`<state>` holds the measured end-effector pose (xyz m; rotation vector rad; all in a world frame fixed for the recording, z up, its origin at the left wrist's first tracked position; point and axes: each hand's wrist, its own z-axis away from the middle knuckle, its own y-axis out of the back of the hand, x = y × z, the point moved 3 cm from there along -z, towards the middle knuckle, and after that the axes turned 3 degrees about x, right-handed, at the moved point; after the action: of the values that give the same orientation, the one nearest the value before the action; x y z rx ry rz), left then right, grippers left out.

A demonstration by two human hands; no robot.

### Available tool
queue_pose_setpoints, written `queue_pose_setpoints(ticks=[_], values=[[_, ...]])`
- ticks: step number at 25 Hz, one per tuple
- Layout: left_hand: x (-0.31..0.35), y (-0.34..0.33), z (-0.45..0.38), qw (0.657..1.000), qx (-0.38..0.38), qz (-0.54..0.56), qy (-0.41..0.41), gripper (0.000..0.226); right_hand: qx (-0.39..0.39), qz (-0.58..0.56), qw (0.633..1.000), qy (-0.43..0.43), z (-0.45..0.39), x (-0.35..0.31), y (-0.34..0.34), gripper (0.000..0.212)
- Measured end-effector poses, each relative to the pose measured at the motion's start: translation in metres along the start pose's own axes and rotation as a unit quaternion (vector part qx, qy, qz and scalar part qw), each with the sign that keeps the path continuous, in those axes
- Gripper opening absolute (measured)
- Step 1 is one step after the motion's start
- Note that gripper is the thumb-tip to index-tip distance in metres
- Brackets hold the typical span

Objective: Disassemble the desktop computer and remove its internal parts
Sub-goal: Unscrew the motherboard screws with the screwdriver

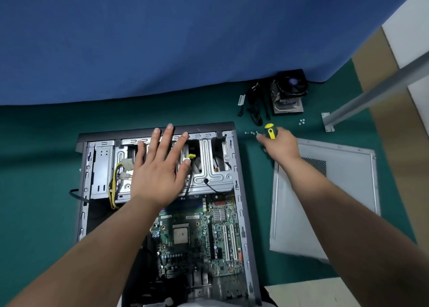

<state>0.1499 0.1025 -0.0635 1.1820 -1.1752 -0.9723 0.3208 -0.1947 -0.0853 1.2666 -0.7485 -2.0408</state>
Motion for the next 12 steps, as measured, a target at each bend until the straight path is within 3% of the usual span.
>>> queue_pose_setpoints(ticks=[3,6,8,12], values=[[0.001,0.005,-0.001,1.0,-0.018,0.023,0.0,0.059,0.009,-0.025,0.999,0.04,0.055,-0.001,0.021,0.042],[0.001,0.017,0.004,0.996,-0.047,0.066,-0.024,0.059,0.03,0.052,0.994,0.093,0.11,0.002,0.041,0.053],[-0.001,0.024,0.014,0.989,-0.067,0.113,-0.062,0.058,0.035,0.073,0.994,0.079,0.14,0.008,0.048,0.055],[-0.019,0.045,0.065,0.977,-0.047,0.164,-0.129,0.053,0.001,-0.07,0.996,0.054,0.183,0.037,0.042,0.024]])
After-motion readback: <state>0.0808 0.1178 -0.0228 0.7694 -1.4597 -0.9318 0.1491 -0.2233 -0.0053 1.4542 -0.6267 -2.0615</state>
